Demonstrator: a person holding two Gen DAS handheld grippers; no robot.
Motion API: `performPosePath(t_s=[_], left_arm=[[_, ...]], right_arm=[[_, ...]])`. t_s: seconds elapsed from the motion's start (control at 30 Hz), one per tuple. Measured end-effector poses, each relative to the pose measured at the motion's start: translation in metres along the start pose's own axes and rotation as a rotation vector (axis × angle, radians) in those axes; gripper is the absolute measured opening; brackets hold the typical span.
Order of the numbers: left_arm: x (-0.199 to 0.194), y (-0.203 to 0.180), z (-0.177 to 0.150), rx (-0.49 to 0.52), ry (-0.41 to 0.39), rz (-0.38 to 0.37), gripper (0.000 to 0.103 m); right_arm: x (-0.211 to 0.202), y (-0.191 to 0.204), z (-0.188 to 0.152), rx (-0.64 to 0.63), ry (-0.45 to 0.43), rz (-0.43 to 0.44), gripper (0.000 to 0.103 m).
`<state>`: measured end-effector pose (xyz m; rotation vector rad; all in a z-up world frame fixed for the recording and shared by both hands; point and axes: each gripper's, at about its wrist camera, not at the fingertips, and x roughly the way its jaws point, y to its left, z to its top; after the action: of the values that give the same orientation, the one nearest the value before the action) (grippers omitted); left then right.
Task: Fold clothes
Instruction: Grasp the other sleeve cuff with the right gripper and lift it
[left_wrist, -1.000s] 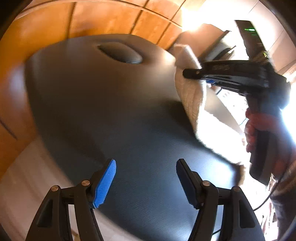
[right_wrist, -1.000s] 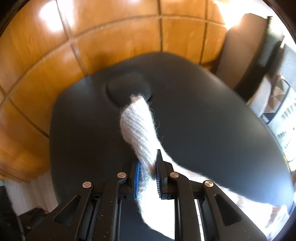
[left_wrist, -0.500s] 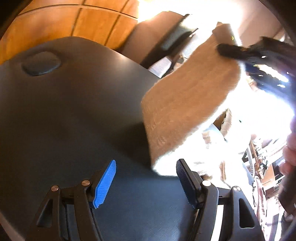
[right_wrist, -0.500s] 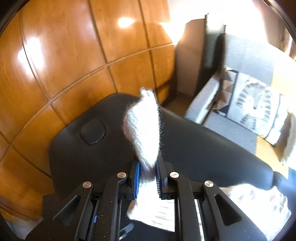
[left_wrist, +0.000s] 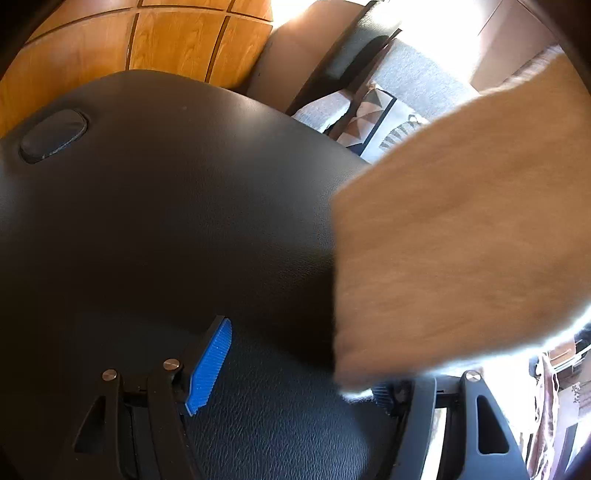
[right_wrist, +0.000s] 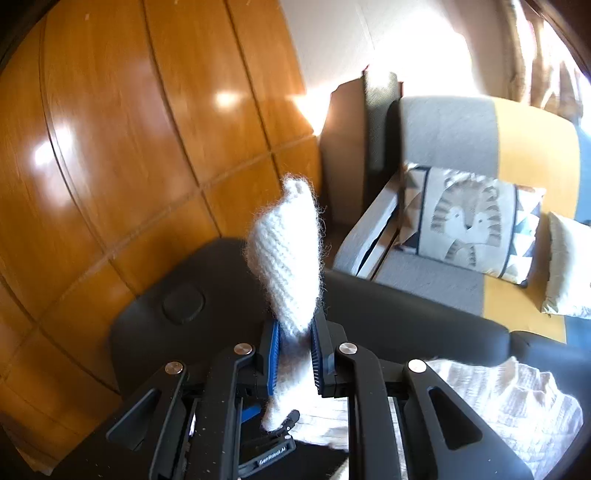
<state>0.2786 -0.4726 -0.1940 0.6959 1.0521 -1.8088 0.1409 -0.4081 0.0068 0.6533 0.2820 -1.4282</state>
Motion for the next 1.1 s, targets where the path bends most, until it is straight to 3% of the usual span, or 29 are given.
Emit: performPosePath(t_s=[0.37, 0.47, 0.73, 0.9, 1.1], left_arm=[[0.0, -0.032, 0.0, 0.117, -0.037, 0.025, 0.069], [0.016, -0.039, 0.016, 0.145, -0.026, 0.033, 0.069], [0.018, -0.068, -0.004, 0.225, -0.018, 0.08, 0.07], [0.017, -0.08, -0.006, 0.266, -0.028, 0.097, 0.07], [0.024, -0.09, -0.007, 0.307, -0.042, 0.125, 0.07]], right_arm=[[-0.063, -0.096, -0.024, 0.226, -0.098, -0.105, 0.015], [-0.081, -0.12, -0.036, 0.273, -0.117, -0.127, 0.015], [-0.133, -0.183, -0.076, 0.396, -0.16, -0.22, 0.015], [-0.142, -0.221, -0.111, 0.456, -0.129, -0.302, 0.015], [-0.138, -0.261, -0.158, 0.561, -0.077, -0.33, 0.015]])
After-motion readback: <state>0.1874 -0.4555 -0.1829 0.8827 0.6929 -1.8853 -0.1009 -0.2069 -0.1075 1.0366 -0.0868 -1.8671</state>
